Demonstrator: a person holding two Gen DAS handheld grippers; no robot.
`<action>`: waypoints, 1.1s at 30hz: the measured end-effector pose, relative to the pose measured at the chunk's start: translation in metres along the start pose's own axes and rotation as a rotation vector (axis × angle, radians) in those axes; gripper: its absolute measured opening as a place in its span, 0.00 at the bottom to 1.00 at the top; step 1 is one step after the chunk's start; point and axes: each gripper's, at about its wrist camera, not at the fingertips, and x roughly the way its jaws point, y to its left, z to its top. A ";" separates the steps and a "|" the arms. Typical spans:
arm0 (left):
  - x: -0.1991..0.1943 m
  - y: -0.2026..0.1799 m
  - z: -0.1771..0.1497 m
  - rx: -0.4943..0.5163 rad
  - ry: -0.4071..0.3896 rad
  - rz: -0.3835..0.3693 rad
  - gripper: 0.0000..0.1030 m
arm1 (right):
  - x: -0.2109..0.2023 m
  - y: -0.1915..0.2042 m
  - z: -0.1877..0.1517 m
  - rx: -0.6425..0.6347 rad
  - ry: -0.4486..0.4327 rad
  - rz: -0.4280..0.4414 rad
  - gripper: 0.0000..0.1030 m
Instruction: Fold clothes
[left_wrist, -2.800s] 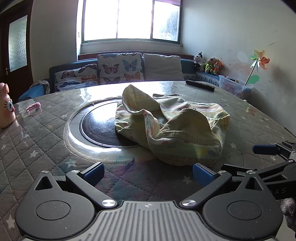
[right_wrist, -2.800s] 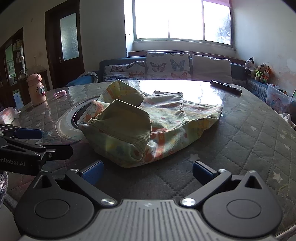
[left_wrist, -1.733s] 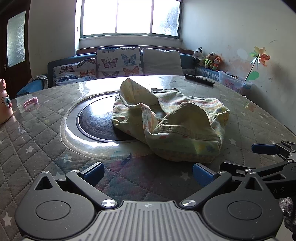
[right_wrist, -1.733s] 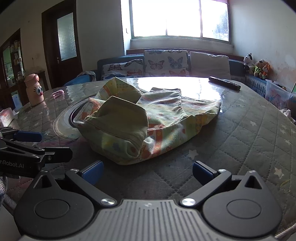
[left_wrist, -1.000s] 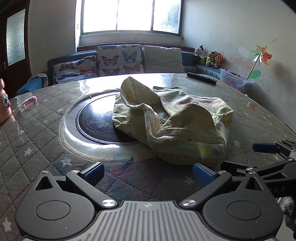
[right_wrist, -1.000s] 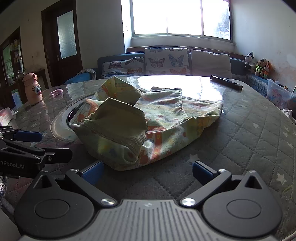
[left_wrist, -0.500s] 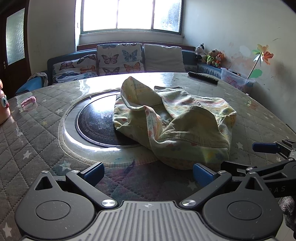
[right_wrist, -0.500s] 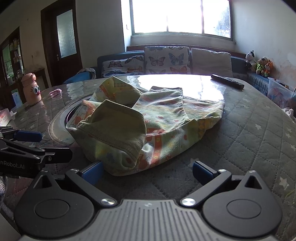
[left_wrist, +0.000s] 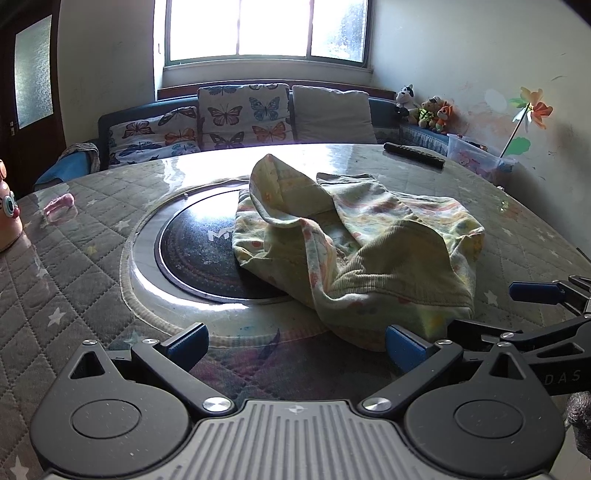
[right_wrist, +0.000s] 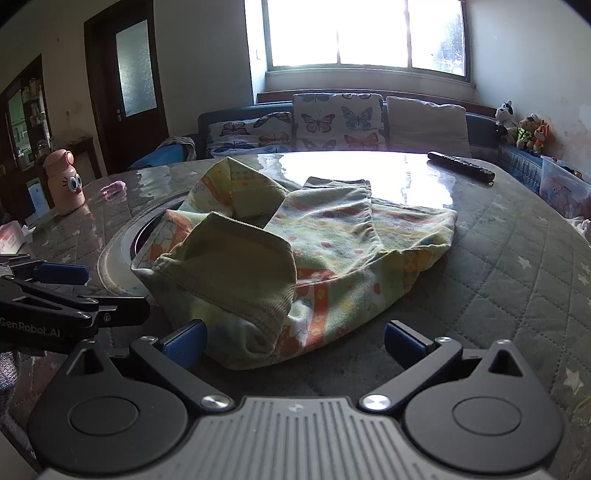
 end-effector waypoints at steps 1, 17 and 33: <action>0.000 0.000 0.001 0.000 0.000 0.000 1.00 | 0.000 0.000 0.001 0.000 -0.001 0.001 1.00; 0.006 0.014 0.016 -0.004 -0.015 0.026 1.00 | -0.002 -0.004 0.021 -0.007 -0.048 0.043 1.00; 0.022 0.039 0.066 0.001 -0.087 0.099 1.00 | 0.021 -0.031 0.056 -0.008 -0.061 0.004 1.00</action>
